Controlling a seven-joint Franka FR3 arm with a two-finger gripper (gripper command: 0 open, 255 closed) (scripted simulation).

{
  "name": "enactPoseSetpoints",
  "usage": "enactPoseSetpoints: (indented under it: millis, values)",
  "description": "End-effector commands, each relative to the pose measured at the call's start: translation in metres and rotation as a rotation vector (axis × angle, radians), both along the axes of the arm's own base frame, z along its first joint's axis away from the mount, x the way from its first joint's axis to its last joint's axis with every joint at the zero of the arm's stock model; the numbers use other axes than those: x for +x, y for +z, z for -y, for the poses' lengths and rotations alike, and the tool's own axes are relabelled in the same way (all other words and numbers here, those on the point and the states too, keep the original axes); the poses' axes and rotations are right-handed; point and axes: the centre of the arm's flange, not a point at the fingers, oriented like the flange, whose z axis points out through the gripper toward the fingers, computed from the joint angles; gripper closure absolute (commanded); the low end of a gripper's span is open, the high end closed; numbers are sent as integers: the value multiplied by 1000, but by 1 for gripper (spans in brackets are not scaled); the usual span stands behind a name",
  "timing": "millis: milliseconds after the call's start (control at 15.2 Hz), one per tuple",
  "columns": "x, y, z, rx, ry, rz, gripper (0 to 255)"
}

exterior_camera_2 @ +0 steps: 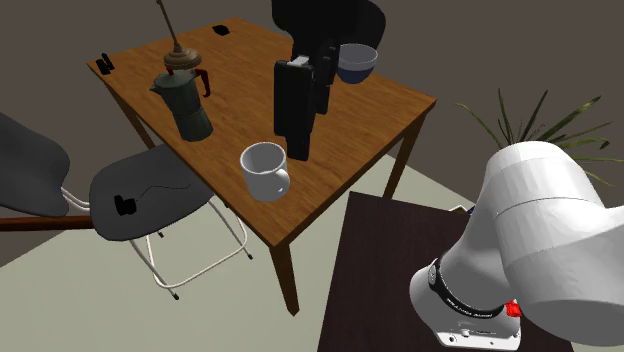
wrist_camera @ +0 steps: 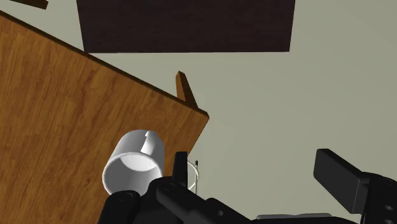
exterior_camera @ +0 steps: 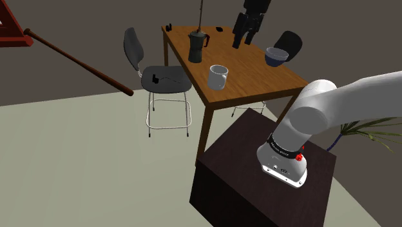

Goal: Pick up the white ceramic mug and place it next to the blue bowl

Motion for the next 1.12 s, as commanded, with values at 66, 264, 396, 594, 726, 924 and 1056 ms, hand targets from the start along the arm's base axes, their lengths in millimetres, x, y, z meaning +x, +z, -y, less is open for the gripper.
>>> enactPoseSetpoints:
  millis: [66,264,396,594,726,924,1056]
  values:
    - [6,-9,7,-2,-4,2,0]
    - [24,-36,28,-10,-14,9,0]
    - [35,-54,42,-15,-21,13,0]
    - [53,-80,63,-22,-32,20,0]
    - [65,-98,78,-27,-39,24,0]
    - [82,-124,100,-34,-50,31,0]
    - [94,-141,115,-39,-57,35,0]
